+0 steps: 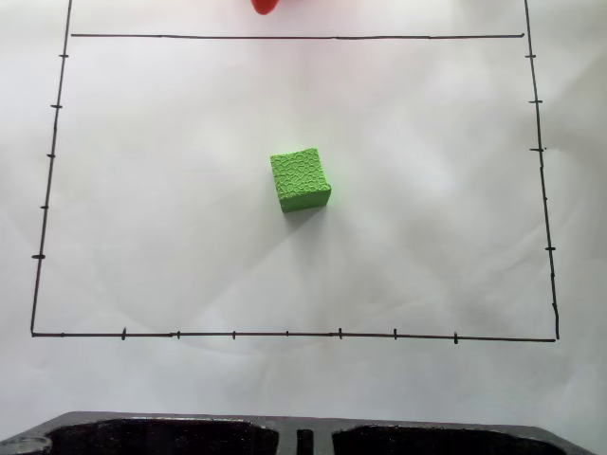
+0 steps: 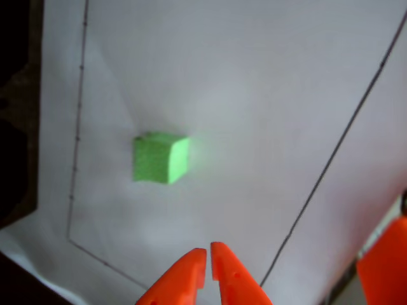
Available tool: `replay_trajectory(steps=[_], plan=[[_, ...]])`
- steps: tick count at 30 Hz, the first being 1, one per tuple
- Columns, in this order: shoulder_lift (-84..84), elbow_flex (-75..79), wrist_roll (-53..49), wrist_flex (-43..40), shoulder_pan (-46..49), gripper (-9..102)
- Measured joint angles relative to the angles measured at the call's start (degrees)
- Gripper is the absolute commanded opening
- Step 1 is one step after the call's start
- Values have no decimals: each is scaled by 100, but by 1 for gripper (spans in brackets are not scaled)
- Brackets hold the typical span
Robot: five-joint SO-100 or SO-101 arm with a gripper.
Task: Grasp the colored block, Place it on the black dot, and then return the arm to the default position.
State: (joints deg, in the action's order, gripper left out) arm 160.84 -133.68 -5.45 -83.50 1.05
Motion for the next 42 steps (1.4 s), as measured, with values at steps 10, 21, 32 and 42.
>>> replay_trajectory(steps=[10,21,32,42], plan=[[2074,-1802,-79,694,44,0],[2558,-3041,176,1556,-88,0],[2558,-3823,404,2435,-193,0],[2558,-3911,536,2689,-255,0]])
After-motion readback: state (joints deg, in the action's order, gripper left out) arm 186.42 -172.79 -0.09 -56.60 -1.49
